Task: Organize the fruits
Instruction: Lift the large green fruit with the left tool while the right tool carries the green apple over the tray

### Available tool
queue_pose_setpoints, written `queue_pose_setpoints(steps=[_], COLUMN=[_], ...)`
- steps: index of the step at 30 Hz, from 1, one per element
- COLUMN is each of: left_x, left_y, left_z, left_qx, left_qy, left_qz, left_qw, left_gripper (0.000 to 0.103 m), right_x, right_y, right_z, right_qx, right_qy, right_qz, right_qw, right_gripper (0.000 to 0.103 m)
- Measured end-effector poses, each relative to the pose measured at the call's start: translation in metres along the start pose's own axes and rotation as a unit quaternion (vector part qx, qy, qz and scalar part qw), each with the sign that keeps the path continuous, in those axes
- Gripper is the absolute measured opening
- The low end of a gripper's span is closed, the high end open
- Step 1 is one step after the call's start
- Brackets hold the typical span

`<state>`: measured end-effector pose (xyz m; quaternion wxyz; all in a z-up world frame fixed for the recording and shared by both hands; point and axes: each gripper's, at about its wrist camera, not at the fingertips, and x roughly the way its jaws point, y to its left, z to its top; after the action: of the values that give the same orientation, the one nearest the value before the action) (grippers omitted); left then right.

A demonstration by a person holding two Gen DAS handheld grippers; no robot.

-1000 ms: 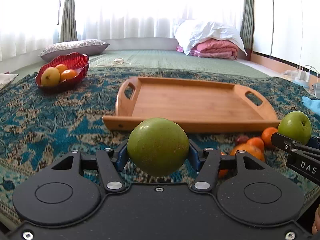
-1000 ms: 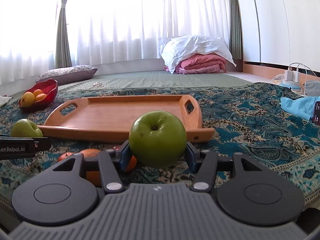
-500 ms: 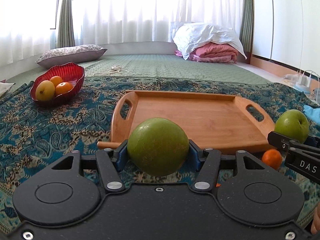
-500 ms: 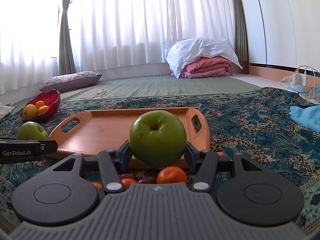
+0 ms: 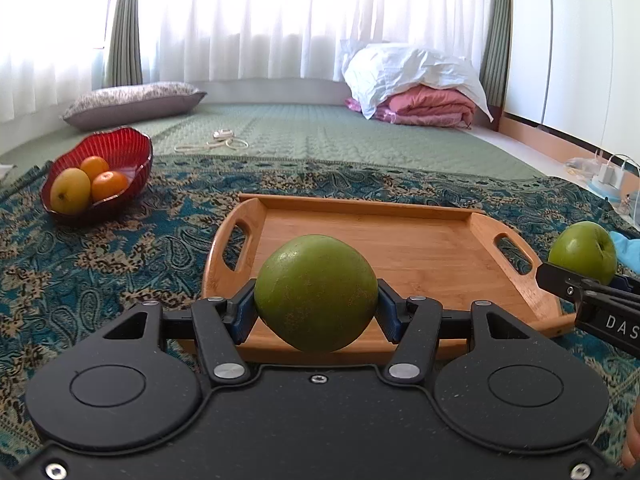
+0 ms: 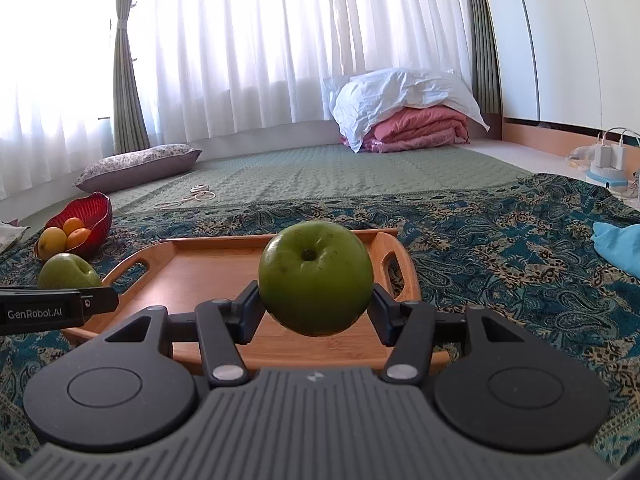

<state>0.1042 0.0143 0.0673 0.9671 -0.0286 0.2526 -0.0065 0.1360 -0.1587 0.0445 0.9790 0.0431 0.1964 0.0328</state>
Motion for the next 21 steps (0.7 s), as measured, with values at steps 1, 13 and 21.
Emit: queue_pose_setpoints(steps=[1, 13, 21], left_x=[0.004, 0.06, 0.084], left_y=[0.001, 0.002, -0.001], left_z=[0.003, 0.018, 0.02], left_qx=[-0.002, -0.009, -0.003], left_qy=[0.006, 0.064, 0.08], left_qz=[-0.002, 0.006, 0.015], left_qw=[1.0, 0.9979, 0.9967], left_gripper=[0.057, 0.057, 0.057], right_x=[0.004, 0.052, 0.072], right_y=[-0.001, -0.012, -0.011], right_z=[0.002, 0.006, 0.004], right_qx=[0.001, 0.033, 0.024], right_qy=[0.004, 0.07, 0.102], right_qz=[0.001, 0.009, 0.005], right_qw=[1.0, 0.997, 0.994], right_gripper=[0.059, 0.059, 0.059])
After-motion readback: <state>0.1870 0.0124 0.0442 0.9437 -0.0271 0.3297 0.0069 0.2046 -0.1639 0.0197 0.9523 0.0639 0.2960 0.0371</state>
